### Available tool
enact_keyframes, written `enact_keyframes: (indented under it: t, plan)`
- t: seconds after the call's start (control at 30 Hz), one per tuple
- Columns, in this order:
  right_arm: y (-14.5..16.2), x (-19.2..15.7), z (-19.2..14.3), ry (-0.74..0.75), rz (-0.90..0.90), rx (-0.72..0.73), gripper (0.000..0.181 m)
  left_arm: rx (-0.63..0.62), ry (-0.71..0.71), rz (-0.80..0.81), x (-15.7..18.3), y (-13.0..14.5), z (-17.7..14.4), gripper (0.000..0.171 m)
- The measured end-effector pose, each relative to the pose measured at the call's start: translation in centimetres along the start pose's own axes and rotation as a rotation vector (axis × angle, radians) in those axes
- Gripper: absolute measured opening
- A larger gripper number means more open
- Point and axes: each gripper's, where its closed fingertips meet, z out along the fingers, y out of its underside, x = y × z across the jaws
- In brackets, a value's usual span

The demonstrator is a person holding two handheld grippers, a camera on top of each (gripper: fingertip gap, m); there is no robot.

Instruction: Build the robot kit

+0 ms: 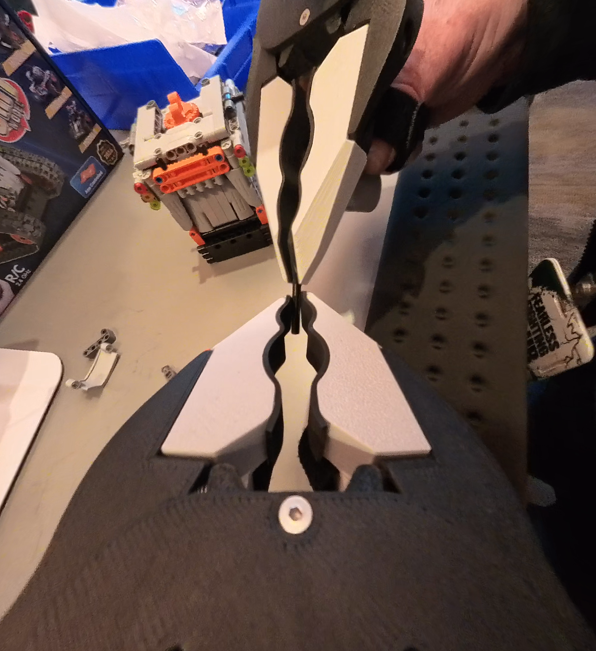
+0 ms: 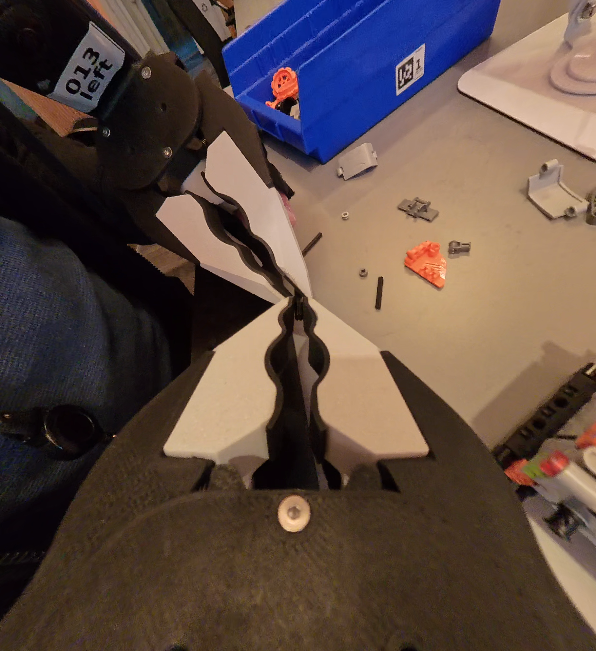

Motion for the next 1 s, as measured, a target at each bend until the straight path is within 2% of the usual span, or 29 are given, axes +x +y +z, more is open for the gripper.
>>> enact_keyframes:
  t: [0.1, 0.27, 0.33, 0.47, 0.6, 0.8, 1.0]
  plan:
    - [-1.0, -0.3, 0.8, -0.022, -0.009, 0.02, 0.005, 0.049, -0.011, -0.065, -0.5, 0.0, -0.9, 0.002]
    - [-2.3, -0.1, 2.4, -0.019, -0.054, 0.0, 0.001, 0.105, -0.046, -0.16, -1.6, 0.7, -2.3, 0.002]
    - [-2.7, 0.3, 3.2, 0.018, -0.089, -0.015, 0.0, 0.127, -0.07, -0.203, -2.3, 1.1, -2.8, 0.003]
    - [-1.8, 2.6, 5.0, 0.145, -0.198, -0.129, 0.001, 0.033, -0.124, -0.308, -4.3, 4.4, -3.3, 0.013]
    - [-0.4, 4.5, 6.7, 0.21, -0.269, -0.242, 0.0, -0.094, -0.082, -0.394, -4.4, 7.8, -2.6, 0.021]
    - [0.9, 5.3, 7.7, 0.216, -0.327, -0.386, 0.0, -0.173, -0.038, -0.398, -4.6, 8.9, -1.6, 0.018]
    - [0.9, 5.3, 7.9, 0.207, -0.343, -0.452, 0.0, -0.211, 0.03, -0.422, -4.4, 10.0, -1.3, 0.018]
